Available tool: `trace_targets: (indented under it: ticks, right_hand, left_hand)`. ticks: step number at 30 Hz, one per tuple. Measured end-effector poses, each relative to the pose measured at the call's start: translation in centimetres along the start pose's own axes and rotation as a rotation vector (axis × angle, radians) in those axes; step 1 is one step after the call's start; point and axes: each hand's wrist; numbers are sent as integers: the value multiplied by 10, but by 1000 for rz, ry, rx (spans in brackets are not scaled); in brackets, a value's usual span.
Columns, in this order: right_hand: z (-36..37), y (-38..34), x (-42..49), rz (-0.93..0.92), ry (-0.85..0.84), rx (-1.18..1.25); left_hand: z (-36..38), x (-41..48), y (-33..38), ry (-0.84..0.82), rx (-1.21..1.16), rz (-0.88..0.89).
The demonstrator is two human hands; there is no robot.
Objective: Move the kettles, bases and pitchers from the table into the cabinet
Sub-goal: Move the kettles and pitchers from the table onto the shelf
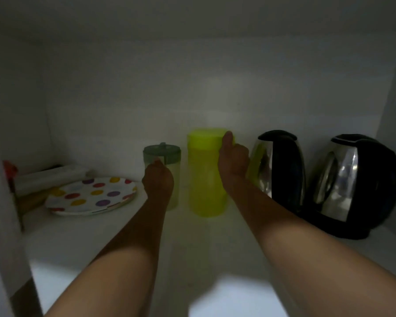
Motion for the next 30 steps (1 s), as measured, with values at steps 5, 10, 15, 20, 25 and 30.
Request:
trace_targets:
  ticks: [5, 10, 15, 20, 25, 30]
  right_hand:
    - [2, 2, 11, 30, -46, 31]
    - [-8, 4, 5, 84, -104, -35]
    - [-28, 5, -26, 136, -123, -90]
    - [-60, 4, -82, 89, -123, -286]
    - [-100, -16, -162, 21, -137, -441]
    - [-134, -35, -253, -53, -165, -490]
  left_hand:
    - [9, 18, -8, -87, -22, 20]
    - [-3, -5, 6, -81, 84, -134]
    - [-15, -44, 12, 80, 108, -211]
    - [-37, -109, 24, -7, 250, -103]
    - [-75, -190, 38, -102, 502, 188]
    - [-123, -283, 53, -91, 529, 368]
Point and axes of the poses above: each hand's wrist, its own x-axis towards the middle knuckle, its own z-axis out of the palm, y = z × x, and after that the axes turned 9 degrees about -y, right-handed
